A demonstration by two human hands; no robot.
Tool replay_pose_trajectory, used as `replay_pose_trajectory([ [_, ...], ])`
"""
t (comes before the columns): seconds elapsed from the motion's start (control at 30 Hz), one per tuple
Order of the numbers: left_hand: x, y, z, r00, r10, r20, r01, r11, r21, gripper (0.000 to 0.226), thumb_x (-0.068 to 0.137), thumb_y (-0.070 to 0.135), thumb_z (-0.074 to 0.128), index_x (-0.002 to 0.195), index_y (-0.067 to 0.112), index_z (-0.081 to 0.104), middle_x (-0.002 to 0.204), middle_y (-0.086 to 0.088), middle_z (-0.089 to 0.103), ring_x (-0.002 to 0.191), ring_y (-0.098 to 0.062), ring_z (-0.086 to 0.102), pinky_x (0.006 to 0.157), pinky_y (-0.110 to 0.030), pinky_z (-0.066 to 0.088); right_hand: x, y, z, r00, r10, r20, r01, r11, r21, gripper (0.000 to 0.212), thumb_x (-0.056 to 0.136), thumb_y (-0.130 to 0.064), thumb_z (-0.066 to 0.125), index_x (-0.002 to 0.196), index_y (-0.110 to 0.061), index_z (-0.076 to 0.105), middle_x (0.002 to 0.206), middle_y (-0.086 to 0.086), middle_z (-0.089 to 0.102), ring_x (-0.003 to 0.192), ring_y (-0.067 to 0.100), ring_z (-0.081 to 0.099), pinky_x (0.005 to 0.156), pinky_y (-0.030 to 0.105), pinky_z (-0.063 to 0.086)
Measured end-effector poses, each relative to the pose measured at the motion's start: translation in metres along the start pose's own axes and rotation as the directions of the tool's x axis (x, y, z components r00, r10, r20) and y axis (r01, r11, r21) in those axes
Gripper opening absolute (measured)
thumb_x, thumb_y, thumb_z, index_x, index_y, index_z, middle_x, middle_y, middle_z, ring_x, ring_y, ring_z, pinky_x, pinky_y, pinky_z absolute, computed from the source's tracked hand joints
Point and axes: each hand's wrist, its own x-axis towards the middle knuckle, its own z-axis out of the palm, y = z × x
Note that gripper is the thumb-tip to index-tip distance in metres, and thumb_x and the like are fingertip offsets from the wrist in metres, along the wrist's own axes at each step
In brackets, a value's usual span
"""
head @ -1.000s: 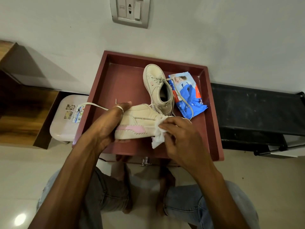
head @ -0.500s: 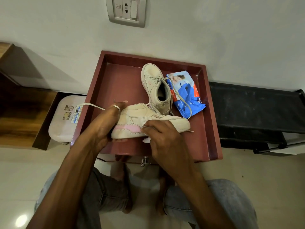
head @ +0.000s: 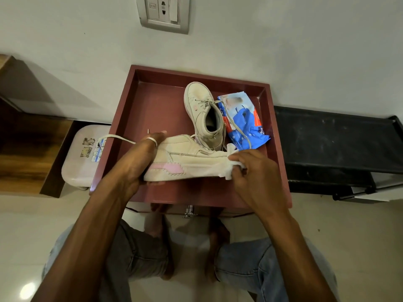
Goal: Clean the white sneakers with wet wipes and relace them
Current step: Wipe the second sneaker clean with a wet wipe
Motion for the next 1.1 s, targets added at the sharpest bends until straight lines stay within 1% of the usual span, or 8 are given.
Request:
replay_pose_trajectory([
  [0.1,0.006,-0.002,0.010,0.994,0.055,-0.095,-0.052,0.998,0.025,0.052,0.076,0.077,0.065,0.098,0.030,0.069,0.097,0.003,0.078,0.087,-0.021,0.075,0.085,-0.042,0.060,-0.008,-0.031,0.015,0.997,-0.077,0.016,0.076,0.996,0.046,0.027,0.081,-0.004,0.064,0.105,-0.013,0.074,0.107,0.004,0.069,0.097,0.018,0.065,0.086,0.030,0.052],
  [0.17,0.000,-0.008,0.013,0.982,0.128,-0.137,-0.119,0.990,0.076,0.059,0.070,0.079,0.069,0.103,0.030,0.068,0.100,0.002,0.077,0.095,-0.024,0.074,0.091,-0.049,0.059,-0.013,-0.049,0.027,0.989,-0.136,0.054,0.134,0.990,0.034,0.026,0.084,-0.006,0.061,0.106,-0.012,0.073,0.106,0.005,0.066,0.096,0.021,0.063,0.083,0.032,0.052],
  [0.27,0.003,-0.007,0.015,0.980,0.131,-0.152,-0.126,0.991,0.044,0.051,0.077,0.068,0.073,0.104,0.026,0.066,0.092,0.000,0.078,0.078,-0.020,0.075,0.077,-0.048,0.061,-0.012,-0.044,0.026,0.988,-0.137,0.067,0.138,0.990,0.001,0.026,0.084,-0.006,0.061,0.105,-0.011,0.073,0.104,0.004,0.066,0.093,0.022,0.063,0.079,0.036,0.055],
  [0.37,0.004,-0.008,0.015,0.980,0.120,-0.156,-0.116,0.993,0.036,0.044,0.079,0.064,0.074,0.101,0.028,0.065,0.084,0.003,0.074,0.064,-0.014,0.070,0.061,-0.040,0.058,-0.005,-0.016,0.011,1.000,0.001,-0.004,-0.001,1.000,-0.020,0.027,0.080,-0.007,0.067,0.105,-0.012,0.076,0.100,0.008,0.069,0.088,0.024,0.066,0.077,0.038,0.057],
  [0.7,0.007,-0.011,0.014,0.980,0.116,-0.162,-0.117,0.993,0.004,0.047,0.077,0.064,0.076,0.104,0.027,0.066,0.092,0.001,0.076,0.074,-0.020,0.072,0.062,-0.037,0.056,0.013,0.032,0.004,0.978,0.209,-0.028,-0.211,0.967,-0.146,0.023,0.086,-0.010,0.062,0.104,-0.012,0.075,0.091,0.009,0.073,0.083,0.025,0.068,0.073,0.031,0.052],
  [0.8,0.006,-0.010,0.014,0.981,0.100,-0.168,-0.101,0.995,0.000,0.046,0.077,0.065,0.075,0.104,0.028,0.065,0.088,0.003,0.074,0.069,-0.018,0.071,0.054,-0.032,0.055,0.004,0.004,0.003,0.990,0.132,-0.046,-0.138,0.978,-0.156,0.022,0.083,-0.010,0.064,0.103,-0.011,0.075,0.089,0.010,0.071,0.078,0.025,0.066,0.068,0.031,0.050],
  [0.97,0.007,-0.010,0.012,0.983,0.086,-0.159,-0.086,0.996,0.010,0.046,0.076,0.067,0.075,0.102,0.030,0.065,0.094,-0.001,0.076,0.074,-0.023,0.074,0.060,-0.042,0.059,-0.013,-0.037,0.016,1.000,0.024,0.019,-0.020,0.983,-0.184,0.022,0.079,-0.009,0.067,0.099,-0.010,0.074,0.093,0.011,0.068,0.080,0.027,0.066,0.066,0.037,0.058],
  [1.1,0.006,-0.009,0.013,0.982,0.090,-0.167,-0.086,0.996,0.034,0.047,0.079,0.066,0.073,0.105,0.028,0.063,0.092,-0.001,0.075,0.070,-0.021,0.074,0.062,-0.048,0.061,0.004,0.006,0.005,0.980,0.192,-0.060,-0.199,0.967,-0.159,0.026,0.085,-0.012,0.063,0.108,-0.014,0.074,0.095,0.008,0.073,0.083,0.026,0.067,0.072,0.034,0.053],
])
